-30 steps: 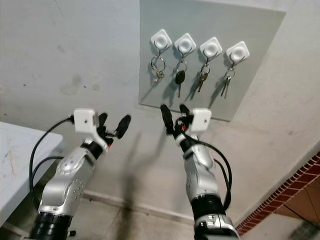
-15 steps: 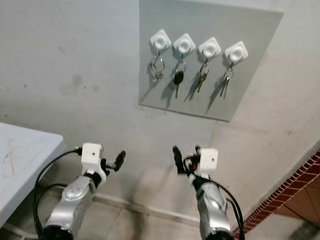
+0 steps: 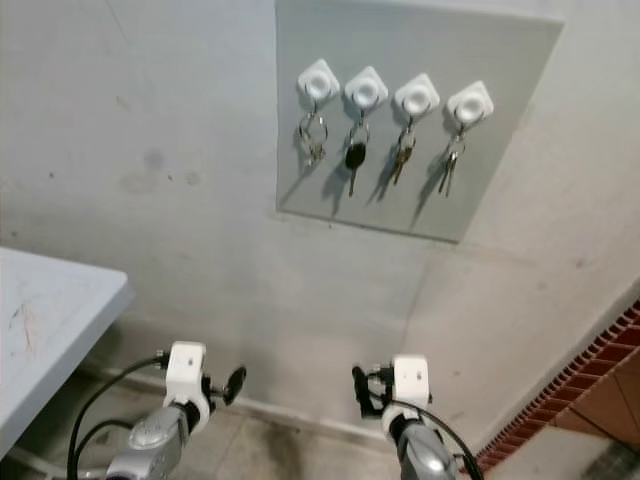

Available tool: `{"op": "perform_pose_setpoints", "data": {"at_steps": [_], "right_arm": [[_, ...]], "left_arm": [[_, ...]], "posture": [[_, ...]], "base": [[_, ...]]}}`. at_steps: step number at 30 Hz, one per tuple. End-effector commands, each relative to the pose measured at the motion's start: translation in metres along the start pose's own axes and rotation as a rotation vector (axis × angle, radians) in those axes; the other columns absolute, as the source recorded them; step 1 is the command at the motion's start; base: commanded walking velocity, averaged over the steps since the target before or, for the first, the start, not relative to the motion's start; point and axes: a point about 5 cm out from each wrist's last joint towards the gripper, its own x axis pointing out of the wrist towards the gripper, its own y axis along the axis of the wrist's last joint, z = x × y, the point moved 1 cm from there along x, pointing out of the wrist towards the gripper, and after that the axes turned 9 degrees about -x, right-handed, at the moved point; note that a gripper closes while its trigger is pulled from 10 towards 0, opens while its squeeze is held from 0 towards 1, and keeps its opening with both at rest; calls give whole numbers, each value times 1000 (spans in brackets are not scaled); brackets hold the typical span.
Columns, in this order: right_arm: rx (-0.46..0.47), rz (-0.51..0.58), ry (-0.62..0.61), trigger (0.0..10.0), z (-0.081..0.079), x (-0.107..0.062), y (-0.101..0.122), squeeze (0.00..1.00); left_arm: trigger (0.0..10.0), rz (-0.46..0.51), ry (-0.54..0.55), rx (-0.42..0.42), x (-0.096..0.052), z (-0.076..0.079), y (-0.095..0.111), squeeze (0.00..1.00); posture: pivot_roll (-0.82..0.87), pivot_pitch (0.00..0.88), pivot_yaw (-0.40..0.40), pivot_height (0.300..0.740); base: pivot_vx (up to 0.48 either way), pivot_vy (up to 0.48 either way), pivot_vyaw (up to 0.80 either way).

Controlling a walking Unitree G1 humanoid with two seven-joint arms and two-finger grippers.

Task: Hang keys on a hook

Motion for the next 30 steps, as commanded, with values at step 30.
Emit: {"op": "perform_pose_setpoints", "data": {"at_steps": [30], "right_arm": [[-30, -523, -40, 10000, -5, -71, -113, 0]], "left_arm": [[10000, -321, 108, -6, -43, -26, -90, 0]], "posture": [[-82, 0, -6, 740]], "base": [[0, 0, 0]]}}
